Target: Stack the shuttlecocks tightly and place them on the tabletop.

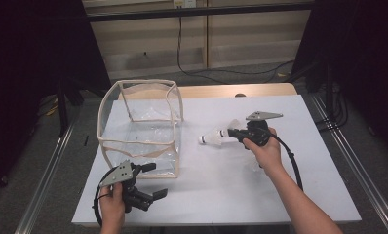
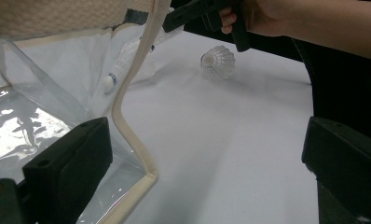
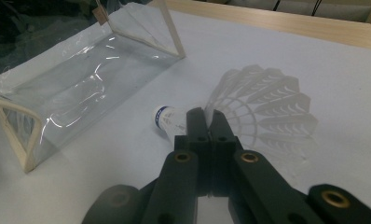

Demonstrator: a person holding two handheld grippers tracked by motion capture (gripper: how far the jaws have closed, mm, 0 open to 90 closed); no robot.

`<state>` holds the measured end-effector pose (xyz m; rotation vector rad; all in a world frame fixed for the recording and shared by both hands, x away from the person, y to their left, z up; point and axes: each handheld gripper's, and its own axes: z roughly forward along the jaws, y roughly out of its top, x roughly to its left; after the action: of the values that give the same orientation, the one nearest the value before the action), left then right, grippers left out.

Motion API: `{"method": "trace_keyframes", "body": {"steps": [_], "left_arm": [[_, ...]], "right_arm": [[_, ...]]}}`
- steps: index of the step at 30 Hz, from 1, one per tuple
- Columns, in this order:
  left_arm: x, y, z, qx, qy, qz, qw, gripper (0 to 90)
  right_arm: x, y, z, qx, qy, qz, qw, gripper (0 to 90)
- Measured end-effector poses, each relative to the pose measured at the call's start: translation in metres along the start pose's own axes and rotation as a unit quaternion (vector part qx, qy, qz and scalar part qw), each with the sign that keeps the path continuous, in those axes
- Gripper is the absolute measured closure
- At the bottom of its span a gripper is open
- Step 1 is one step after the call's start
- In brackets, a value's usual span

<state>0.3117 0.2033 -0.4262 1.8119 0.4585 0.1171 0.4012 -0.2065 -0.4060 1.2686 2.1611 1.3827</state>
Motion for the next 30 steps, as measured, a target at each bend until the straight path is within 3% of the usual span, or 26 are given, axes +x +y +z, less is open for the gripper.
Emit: {"method": "trace_keyframes", "body": {"steps": [30], "left_arm": [[-0.001, 0.000, 0.000, -0.003, -0.004, -0.002, 1.0000, 2.0]], "right_arm": [[0.002, -0.002, 0.012, 0.008, 0.007, 0.006, 0.9999, 90.0]]}}
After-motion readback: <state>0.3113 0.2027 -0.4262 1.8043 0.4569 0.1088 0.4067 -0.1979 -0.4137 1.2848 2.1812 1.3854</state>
